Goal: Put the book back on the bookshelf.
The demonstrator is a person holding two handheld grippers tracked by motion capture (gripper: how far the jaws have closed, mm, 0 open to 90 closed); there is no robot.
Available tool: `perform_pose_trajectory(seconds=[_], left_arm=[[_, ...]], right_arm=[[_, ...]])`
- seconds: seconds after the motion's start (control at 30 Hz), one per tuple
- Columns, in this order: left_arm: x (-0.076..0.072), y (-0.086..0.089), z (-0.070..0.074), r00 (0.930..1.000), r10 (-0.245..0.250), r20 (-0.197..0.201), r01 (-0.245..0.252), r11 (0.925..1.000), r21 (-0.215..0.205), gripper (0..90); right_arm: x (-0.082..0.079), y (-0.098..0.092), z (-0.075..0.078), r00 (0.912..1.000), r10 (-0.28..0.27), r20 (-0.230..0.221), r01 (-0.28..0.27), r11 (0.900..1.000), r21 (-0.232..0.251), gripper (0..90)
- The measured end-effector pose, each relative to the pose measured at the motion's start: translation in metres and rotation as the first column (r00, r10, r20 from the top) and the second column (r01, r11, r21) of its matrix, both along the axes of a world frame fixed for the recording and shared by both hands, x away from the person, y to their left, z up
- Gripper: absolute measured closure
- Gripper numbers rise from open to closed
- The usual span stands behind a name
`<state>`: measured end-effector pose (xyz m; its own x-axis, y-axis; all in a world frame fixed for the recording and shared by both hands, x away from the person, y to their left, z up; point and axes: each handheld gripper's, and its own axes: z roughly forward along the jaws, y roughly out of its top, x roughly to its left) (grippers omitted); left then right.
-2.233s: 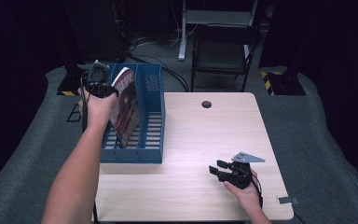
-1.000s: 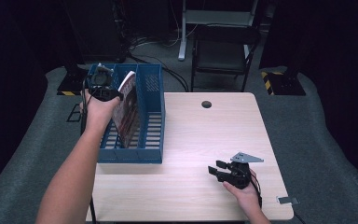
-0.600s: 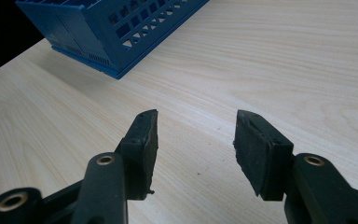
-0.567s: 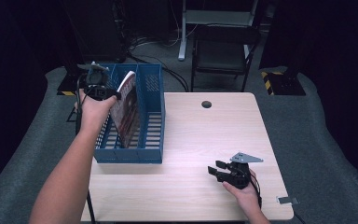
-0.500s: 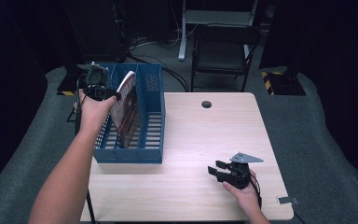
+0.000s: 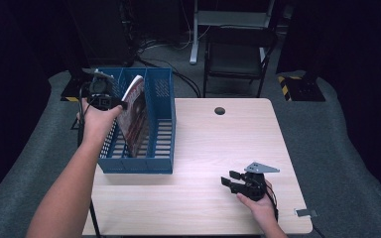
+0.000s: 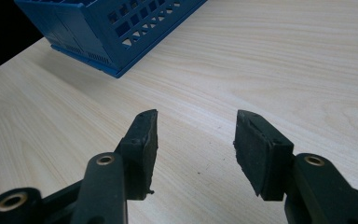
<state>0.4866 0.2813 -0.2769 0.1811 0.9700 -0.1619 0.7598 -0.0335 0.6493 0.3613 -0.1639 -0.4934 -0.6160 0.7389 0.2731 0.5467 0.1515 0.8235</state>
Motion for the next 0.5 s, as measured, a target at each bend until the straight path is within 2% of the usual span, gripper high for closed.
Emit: perform_pose_trajectory(seconds=[0.13, 0.17, 0.5], left_arm=[[-0.0010, 0.0005, -0.0010, 1.0000, 0.010, 0.000, -0.010, 0.9999, -0.010, 79.3], [-0.0016, 0.0015, -0.0011, 1.0000, -0.001, -0.003, 0.001, 1.0000, 0.002, 79.3], [-0.0026, 0.0002, -0.0043, 1.0000, 0.007, 0.005, -0.008, 0.9999, 0.011, 80.7]], right_arm=[[-0.0003, 0.0004, 0.0001, 1.0000, 0.001, -0.002, -0.001, 1.000, 0.002, 48.9], [-0.0004, 0.0004, 0.0000, 1.0000, 0.001, -0.002, -0.001, 1.000, 0.002, 48.9], [-0.0001, 0.0001, 0.0000, 1.0000, 0.002, 0.000, -0.002, 1.000, 0.000, 49.0]])
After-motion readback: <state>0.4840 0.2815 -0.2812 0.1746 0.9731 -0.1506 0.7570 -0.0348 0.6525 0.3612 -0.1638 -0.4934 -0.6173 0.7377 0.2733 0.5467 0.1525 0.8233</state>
